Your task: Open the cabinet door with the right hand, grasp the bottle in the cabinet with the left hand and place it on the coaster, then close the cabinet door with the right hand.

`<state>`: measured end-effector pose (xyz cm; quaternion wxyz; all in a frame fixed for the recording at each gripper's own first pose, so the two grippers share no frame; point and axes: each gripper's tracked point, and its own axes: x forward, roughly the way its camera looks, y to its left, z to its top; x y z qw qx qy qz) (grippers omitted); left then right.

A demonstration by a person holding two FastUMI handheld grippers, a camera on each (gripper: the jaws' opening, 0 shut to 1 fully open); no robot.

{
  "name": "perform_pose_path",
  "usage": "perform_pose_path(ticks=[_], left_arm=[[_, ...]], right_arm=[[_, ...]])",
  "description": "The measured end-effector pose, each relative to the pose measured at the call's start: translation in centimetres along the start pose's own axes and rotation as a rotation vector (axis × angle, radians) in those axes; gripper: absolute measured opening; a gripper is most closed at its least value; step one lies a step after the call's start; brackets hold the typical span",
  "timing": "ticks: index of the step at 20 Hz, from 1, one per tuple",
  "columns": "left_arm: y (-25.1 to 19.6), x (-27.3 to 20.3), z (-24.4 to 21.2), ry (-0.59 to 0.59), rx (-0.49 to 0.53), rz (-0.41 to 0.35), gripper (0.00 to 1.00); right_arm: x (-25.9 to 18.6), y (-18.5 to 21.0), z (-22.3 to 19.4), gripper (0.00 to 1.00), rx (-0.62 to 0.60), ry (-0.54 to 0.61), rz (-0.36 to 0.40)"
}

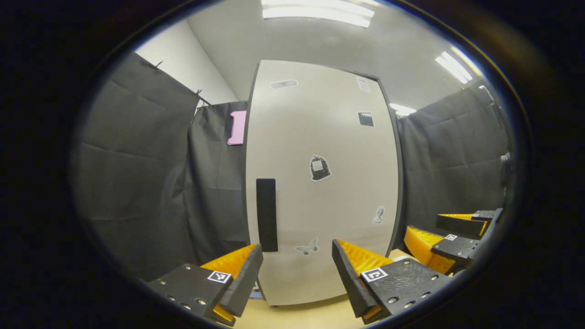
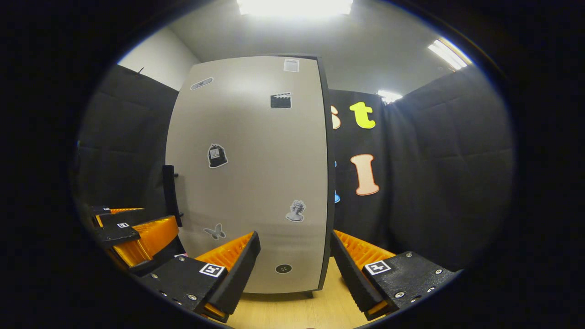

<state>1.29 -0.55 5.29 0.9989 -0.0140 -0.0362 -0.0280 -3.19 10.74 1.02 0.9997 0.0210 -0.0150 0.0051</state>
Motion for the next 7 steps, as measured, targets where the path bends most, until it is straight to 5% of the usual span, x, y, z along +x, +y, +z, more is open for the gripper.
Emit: perform_pose_path(ticks=[1,2,7], left_arm=[[0.0,-0.04,0.0,0.001,0.002,0.0,0.81],[0.02,-0.05,-0.03,0.002,0.002,0.0,0.93],[0.0,-0.05,-0.11,0.004,-0.001,0.002,0.87]], right_arm=[[0.04,0.07,-0.06,0.95,0.0,0.0,0.001],[0.05,0.15,-0.04,0.95,0.001,0.0,0.002],[-0.14,0.31,-0.11,0.95,0.002,0.002,0.007]])
